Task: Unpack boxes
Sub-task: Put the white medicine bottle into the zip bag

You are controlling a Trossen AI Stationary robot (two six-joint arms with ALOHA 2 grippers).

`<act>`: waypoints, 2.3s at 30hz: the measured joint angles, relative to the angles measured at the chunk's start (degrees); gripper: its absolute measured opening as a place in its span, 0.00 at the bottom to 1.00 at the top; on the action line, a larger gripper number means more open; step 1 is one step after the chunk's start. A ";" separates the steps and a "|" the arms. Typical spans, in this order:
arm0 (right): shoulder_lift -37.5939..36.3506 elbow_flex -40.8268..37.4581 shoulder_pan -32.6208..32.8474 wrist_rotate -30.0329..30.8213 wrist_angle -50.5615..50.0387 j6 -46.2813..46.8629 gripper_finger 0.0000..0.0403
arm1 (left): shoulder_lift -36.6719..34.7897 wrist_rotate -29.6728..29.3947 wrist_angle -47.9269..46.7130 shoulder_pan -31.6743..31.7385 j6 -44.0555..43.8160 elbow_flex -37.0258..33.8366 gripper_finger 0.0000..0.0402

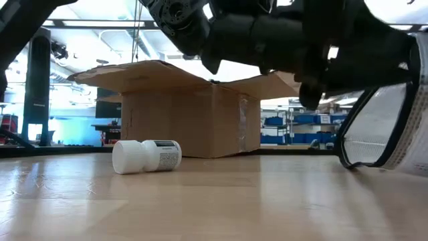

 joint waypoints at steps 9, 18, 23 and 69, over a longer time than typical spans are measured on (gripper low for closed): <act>-7.13 0.93 -4.11 2.66 0.91 -1.69 0.55 | -0.12 1.96 1.99 1.19 -10.05 0.27 0.46; -1.94 1.02 -3.69 0.14 3.62 -3.35 0.75 | -0.11 2.40 0.21 2.47 -13.68 2.73 0.46; 1.57 1.09 -4.66 1.10 3.27 -2.13 0.72 | 0.00 2.88 -1.47 2.47 -13.55 2.75 0.46; -0.51 0.39 -2.55 1.11 0.00 1.73 0.00 | -21.35 -9.82 -68.91 -3.26 -37.54 -14.42 0.63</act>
